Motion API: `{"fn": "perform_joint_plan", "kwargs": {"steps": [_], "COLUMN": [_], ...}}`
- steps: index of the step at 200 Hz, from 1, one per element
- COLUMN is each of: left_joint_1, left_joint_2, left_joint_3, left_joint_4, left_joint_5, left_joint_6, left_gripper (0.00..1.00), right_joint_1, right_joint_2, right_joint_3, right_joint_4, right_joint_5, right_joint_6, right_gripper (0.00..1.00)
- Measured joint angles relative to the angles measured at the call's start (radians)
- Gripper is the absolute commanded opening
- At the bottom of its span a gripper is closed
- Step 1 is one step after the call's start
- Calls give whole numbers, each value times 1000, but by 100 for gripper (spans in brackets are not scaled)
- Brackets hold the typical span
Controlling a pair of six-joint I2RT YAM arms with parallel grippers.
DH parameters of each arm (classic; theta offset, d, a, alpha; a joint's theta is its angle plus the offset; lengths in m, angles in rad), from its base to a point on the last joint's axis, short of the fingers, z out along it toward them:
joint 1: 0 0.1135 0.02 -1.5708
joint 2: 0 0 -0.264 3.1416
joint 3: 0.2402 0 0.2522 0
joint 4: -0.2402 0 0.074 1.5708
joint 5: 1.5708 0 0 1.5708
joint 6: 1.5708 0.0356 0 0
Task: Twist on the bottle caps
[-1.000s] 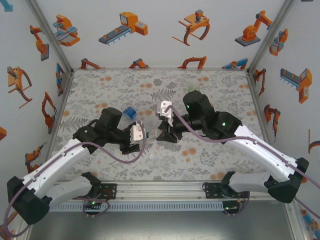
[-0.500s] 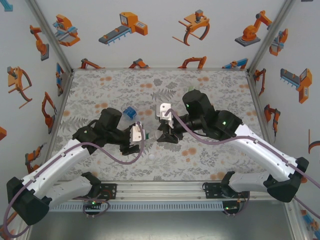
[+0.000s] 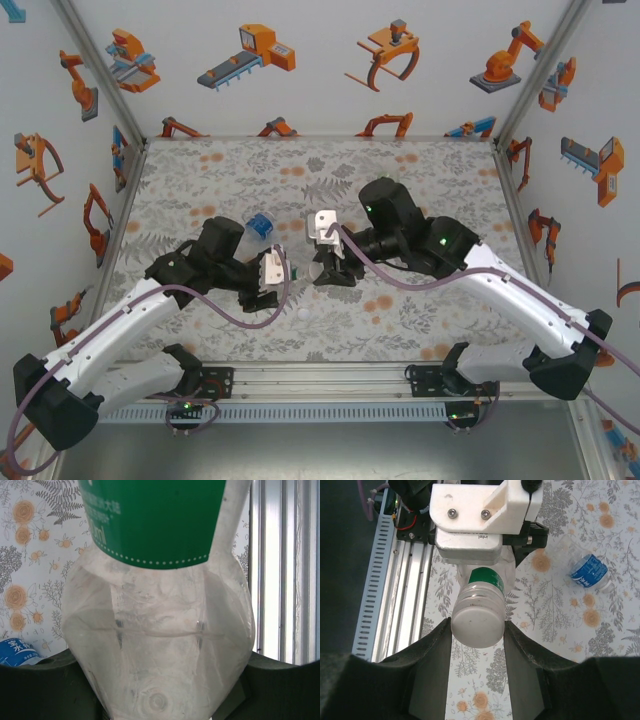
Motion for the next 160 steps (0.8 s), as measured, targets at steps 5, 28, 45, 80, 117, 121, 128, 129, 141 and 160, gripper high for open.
{"fn": "perform_joint_plan", "kwargs": {"steps": [5,28,45,80,117,121,128,129,141,160], "left_joint_1": [0,0,0,0,0,0,0,0,0,0], "left_joint_2": [0,0,0,1,3,3,5,5,8,9], "left_joint_3": [0,0,0,0,0,0,0,0,0,0], "left_joint_4": [-1,-8,-11,-13,-19,-21,-23,-24,-27,-34], "left_joint_5": [0,0,1,8,32,37,42,43,50,55], "left_joint_6": [0,0,0,0,5,5,6,7,8,10], "left_gripper": [0,0,0,0,0,0,0,0,0,0], "right_joint_1": [3,13,20,25,31,32,32,32,32,32], "right_joint_2": [0,-1,-3,-4,-3,-3,-3,-3,-2,0], "right_joint_3": [0,-1,-4,-5,0,0,0,0,0,0], "right_joint_4": [0,0,0,-8,-32,-34,-37,-37,-43,-45], "right_joint_5": [1,10,17,19,1,-2,-6,-7,-13,-21], "right_joint_6": [-6,-37,-56,-108,-180,-184,-194,-196,-207,-213], "right_gripper": [9,7,7,5,4,4,3,3,2,1]}}
